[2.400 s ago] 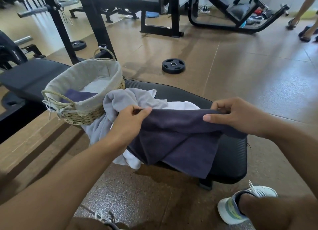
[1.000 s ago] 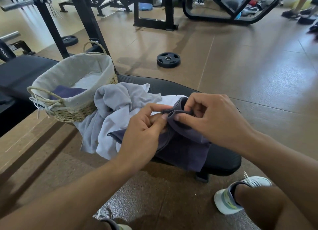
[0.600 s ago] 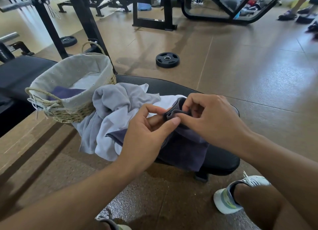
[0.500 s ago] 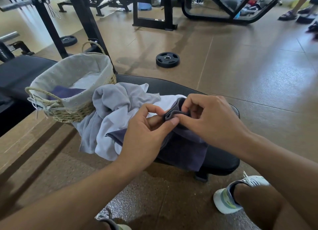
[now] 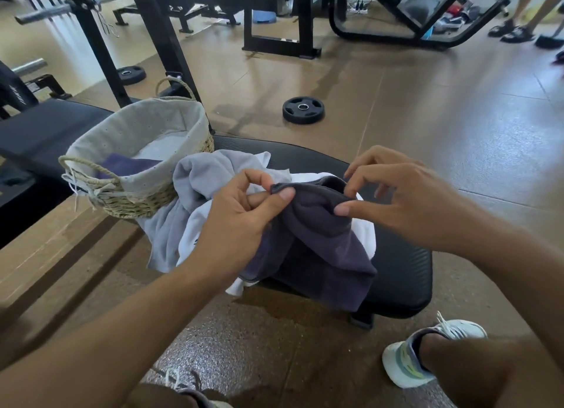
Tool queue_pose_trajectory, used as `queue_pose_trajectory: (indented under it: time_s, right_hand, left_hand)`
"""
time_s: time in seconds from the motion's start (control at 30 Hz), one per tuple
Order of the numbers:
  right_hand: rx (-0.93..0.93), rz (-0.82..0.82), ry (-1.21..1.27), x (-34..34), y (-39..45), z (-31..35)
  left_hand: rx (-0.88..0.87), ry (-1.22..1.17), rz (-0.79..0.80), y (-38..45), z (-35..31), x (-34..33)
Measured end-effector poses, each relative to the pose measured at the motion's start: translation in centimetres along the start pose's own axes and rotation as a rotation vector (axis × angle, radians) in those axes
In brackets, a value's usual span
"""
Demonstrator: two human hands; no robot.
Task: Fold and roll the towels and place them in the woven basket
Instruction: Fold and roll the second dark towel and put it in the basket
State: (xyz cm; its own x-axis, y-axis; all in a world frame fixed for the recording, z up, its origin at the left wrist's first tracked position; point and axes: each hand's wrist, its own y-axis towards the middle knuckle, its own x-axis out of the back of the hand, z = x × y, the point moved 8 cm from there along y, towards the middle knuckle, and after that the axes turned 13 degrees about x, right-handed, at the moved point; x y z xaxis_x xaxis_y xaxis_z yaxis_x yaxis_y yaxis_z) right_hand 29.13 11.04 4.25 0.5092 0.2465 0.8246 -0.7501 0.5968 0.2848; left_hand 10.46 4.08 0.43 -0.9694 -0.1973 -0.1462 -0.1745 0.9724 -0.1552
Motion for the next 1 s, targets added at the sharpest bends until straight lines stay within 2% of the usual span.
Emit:
queue_pose_trajectory:
  time_s: [0.23, 0.37, 0.5, 0.7, 0.77, 0.83, 0.9, 0.93, 1.0]
  right_hand:
    - [0.131, 0.104, 0.049, -1.6, -0.1, 0.6]
    - [0.224, -0.057, 0.284, 0.6, -0.2, 2.6]
    - [0.354, -0.222, 0.436, 2.4, -0.8, 5.8]
    - [0.538, -0.281, 0.486, 4.2, -2.1, 11.1]
    - [0.508, -0.276, 0.499, 4.0, -1.8, 10.8]
    - [0.389, -0.250, 0.479, 3.2, -0.9, 8.5]
    - [0.197, -0.154, 0.375, 1.5, 0.0, 4.7]
    - [0.086, -0.071, 0.332, 0.3, 0.2, 2.7]
    - [-0.091, 0.099, 0.288, -1.9, 0.1, 0.1]
  left_hand:
    - [0.270, -0.132, 0.217, 1.0, 0.9, 0.8]
    - [0.354, -0.143, 0.225, 0.9, 0.7, 1.0]
    - [0.402, -0.086, 0.309, 0.3, 0.0, 1.0]
    - [0.284, -0.167, 0.642, -2.4, -3.5, -0.7]
    - [0.212, -0.135, 0.571, -2.1, -4.0, -0.4]
    - [0.112, -0.086, 0.333, -0.5, -3.8, 1.3]
    - [-0.041, 0.162, 0.060, 0.6, -3.7, 3.4]
    - [-0.085, 0.291, 0.010, 0.9, -3.5, 3.6]
    - [-0.075, 0.393, 0.025, 1.1, -2.3, 3.5]
